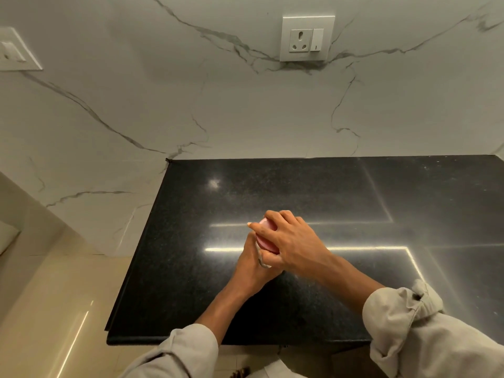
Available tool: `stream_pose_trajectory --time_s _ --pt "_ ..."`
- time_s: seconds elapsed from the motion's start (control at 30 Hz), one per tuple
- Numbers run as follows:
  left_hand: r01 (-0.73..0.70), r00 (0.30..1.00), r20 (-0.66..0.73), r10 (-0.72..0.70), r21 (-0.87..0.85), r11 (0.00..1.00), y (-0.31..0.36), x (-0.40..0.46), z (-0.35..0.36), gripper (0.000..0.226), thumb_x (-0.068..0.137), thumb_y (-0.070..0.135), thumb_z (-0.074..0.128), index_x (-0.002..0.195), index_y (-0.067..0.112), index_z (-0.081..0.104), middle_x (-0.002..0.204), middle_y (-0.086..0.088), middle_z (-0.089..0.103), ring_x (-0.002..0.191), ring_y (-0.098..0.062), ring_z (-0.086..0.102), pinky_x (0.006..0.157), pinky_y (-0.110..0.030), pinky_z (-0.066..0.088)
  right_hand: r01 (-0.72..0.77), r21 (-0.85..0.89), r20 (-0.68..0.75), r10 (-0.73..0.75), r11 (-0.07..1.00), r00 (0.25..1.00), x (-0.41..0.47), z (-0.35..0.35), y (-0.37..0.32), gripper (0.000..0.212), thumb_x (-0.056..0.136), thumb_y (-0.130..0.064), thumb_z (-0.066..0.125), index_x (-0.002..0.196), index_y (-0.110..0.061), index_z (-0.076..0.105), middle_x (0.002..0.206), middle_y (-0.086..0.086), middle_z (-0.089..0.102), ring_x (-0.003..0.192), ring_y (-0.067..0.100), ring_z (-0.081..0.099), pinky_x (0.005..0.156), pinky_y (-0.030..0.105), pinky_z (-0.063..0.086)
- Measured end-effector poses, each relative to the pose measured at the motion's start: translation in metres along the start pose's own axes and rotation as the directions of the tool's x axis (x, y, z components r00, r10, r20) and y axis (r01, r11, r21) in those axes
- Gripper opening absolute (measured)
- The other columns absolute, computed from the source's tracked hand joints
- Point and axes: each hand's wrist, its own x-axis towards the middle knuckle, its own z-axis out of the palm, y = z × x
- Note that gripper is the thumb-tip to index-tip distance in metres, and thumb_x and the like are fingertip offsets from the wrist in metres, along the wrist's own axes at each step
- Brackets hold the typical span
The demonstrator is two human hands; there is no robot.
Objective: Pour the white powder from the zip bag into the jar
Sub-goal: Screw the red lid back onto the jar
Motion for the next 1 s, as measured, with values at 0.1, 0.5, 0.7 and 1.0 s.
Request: stream_pose_trajectory --time_s 0.1,0.5,0.7,1.0 --pt "0.010 1.000 0.002 -0.010 -0.031 0.999 -0.003 -0.002 0.000 0.092 0.064 0.049 0.083 0.136 0.036 0.027 0.125 0.017 0.052 0.108 -0.001 0.059 0.083 -0.024 0.057 0.023 -0.081 0.016 -0.022 0.996 1.000 0.001 -0.006 0.004 0.067 0.085 -0.063 0.035 0.147 -0.039 0.026 0.137 0.006 0.044 0.113 0.025 0.046 0.086 0.039 0.043" --pt "0.013 1.000 -0.014 -0.017 -0.220 0.975 0.014 -0.008 -0.008 0.087 0.063 0.046 0.086 0.130 0.052 0.030 0.127 0.022 0.051 0.115 0.003 0.055 0.086 -0.022 0.055 0.015 0.067 0.073 -0.019 0.998 0.997 0.013 -0.052 0.001 0.068 0.077 -0.065 0.050 0.137 -0.039 0.034 0.114 -0.001 0.041 0.094 0.017 0.048 0.070 0.031 0.047" --pt "0.246 0.969 0.197 -0.148 -0.814 0.526 0.019 -0.010 -0.029 0.090 0.071 0.079 0.056 0.145 0.035 0.032 0.144 -0.004 0.050 0.126 -0.026 0.055 0.102 -0.056 0.045 0.036 0.214 -0.015 -0.034 0.976 0.999 0.010 -0.098 0.004 0.067 0.082 -0.063 0.056 0.140 -0.039 0.033 0.118 -0.004 0.041 0.098 0.016 0.049 0.076 0.026 0.051" --pt "0.490 0.861 0.479 -0.169 -0.871 0.031 0.017 -0.006 -0.032 0.064 0.084 0.060 0.056 0.126 0.011 0.062 0.118 -0.016 0.058 0.093 -0.028 0.058 0.053 -0.025 0.045 0.019 0.170 0.254 -0.063 0.985 0.965 0.002 -0.114 -0.012 0.090 0.076 -0.073 0.057 0.146 -0.040 0.010 0.139 -0.004 0.030 0.116 0.019 0.048 0.084 0.030 0.053"
